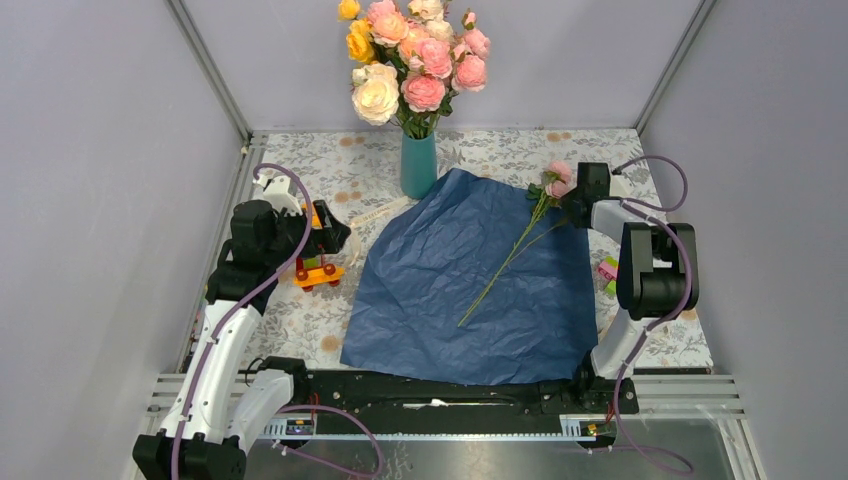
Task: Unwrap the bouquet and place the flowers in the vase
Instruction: Pick up the fake flower from the wrapping paper.
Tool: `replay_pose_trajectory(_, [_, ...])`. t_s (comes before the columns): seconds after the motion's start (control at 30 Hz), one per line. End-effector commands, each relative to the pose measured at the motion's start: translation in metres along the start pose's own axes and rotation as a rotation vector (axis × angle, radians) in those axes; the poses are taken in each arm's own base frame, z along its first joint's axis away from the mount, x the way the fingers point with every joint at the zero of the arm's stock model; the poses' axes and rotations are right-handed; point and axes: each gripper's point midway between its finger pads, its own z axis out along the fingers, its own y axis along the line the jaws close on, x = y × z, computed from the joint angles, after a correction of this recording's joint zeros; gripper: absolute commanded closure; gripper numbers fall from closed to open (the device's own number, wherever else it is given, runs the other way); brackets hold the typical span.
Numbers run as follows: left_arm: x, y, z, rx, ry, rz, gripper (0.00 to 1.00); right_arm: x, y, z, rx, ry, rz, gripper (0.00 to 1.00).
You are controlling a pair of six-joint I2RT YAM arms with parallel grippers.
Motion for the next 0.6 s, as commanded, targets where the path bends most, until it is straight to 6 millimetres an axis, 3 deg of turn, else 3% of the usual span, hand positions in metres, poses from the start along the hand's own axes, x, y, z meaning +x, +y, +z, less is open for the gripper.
replay_pose_trajectory(0.0, [-0.012, -0.007, 0.000, 0.036, -0.052, 0.010, 0.08, -0.002, 0.002, 0.002, 0.031, 0.022, -0.004, 0.56])
replay_pose_trajectory(0.33, [-0.015, -0.012, -0.004, 0.059, -0.067, 0.011, 0.08, 0.009, -0.007, 0.001, 0.075, 0.074, -0.011, 0.58])
replay_pose_trajectory(0.47, [-0.014, -0.013, -0.004, 0.061, -0.067, 0.010, 0.08, 0.010, -0.004, 0.003, 0.080, 0.094, -0.027, 0.69])
replay_pose_trajectory(0.57, [-0.016, -0.011, -0.005, 0.052, -0.075, 0.012, 0.08, 0.011, -0.004, 0.003, 0.074, 0.093, -0.029, 0.82])
